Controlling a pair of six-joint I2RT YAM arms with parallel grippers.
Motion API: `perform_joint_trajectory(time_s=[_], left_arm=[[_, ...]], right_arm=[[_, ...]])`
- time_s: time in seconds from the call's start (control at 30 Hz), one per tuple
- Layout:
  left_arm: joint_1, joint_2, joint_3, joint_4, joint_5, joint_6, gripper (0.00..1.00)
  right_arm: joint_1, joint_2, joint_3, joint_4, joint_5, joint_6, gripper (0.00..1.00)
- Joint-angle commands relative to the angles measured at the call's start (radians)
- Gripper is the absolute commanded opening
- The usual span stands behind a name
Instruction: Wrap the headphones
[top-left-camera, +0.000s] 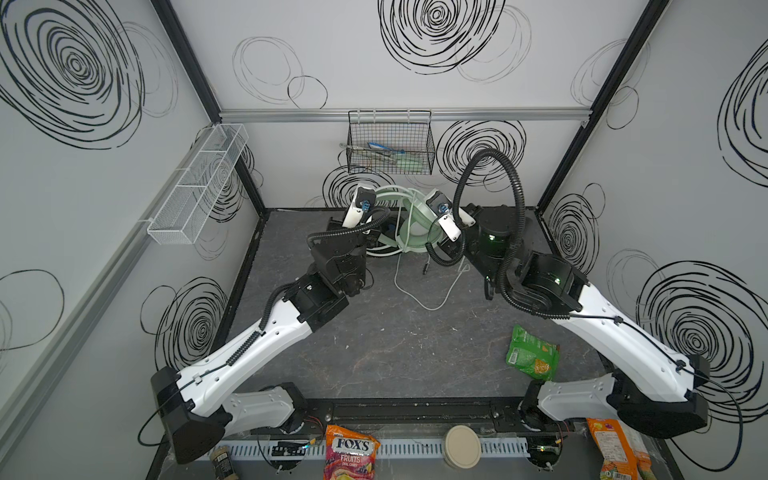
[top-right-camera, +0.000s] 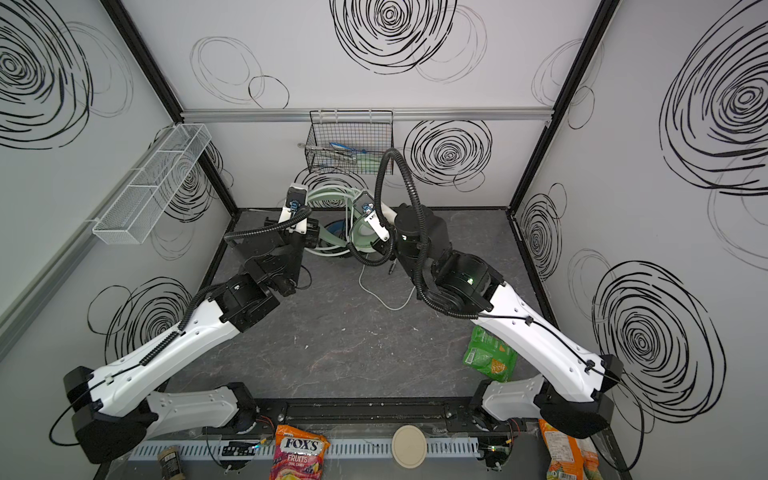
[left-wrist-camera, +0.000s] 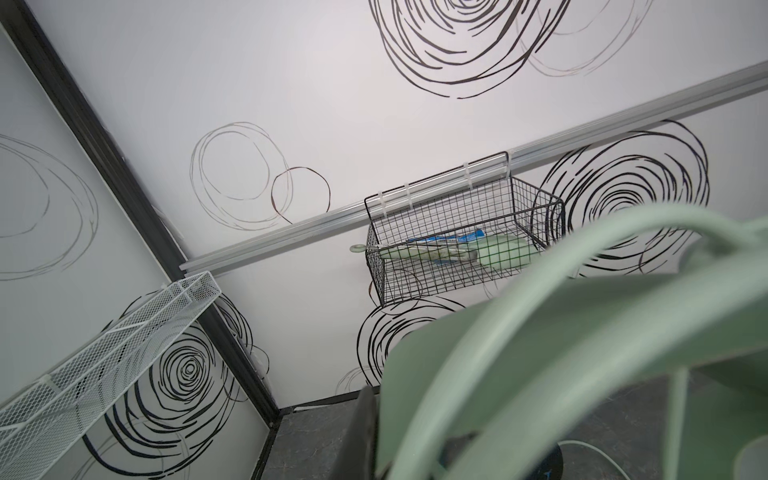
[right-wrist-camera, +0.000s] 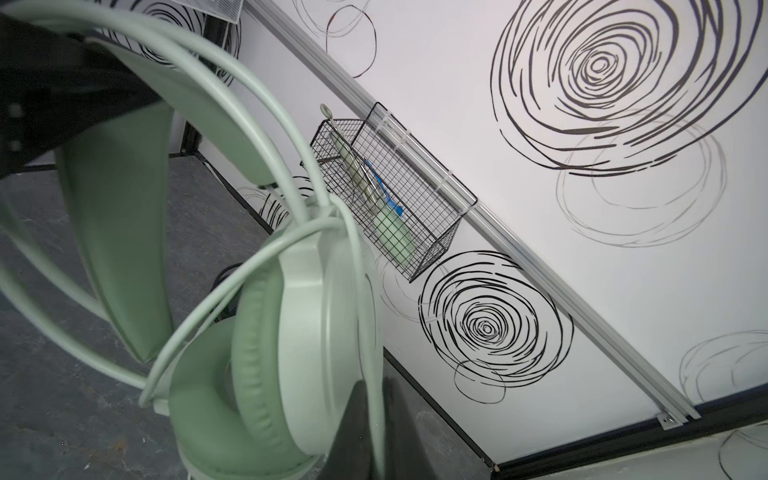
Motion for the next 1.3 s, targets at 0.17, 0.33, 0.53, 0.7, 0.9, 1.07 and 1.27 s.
perform_joint_trajectory(time_s=[0.17,0.33,0.53,0.7,0.9,1.07,1.27], left_arm=[[0.026,0.064,0.121,0.256,-0.166,0.013,0.00],[0.021,0.106,0.142,0.340,-0.187,0.103,0.00],[0.029,0.116,0.152,0.447,-0.200,0.203,0.00],[0.015,0.123,0.171,0.519,-0.201,0.274,0.00],[-0.001,0.125,0.182,0.560,-0.179,0.319,0.00],[-0.023,0.112,0.180,0.528,-0.135,0.300,0.00],[-0.040,0.099,0.204,0.450,-0.095,0.270,0.00]], right_arm=[[0.048,-0.101,-0.014,-0.005,-0.047,0.127,0.11],[0.056,-0.089,0.002,-0.040,-0.002,0.168,0.10],[0.046,-0.123,-0.036,-0.046,0.035,0.170,0.11],[0.042,-0.130,-0.051,-0.038,0.011,0.164,0.13],[0.023,-0.129,-0.065,-0.049,0.021,0.156,0.12],[-0.031,-0.188,-0.134,0.022,-0.070,0.185,0.16],[-0.228,-0.413,-0.409,0.225,-0.335,0.312,0.47]])
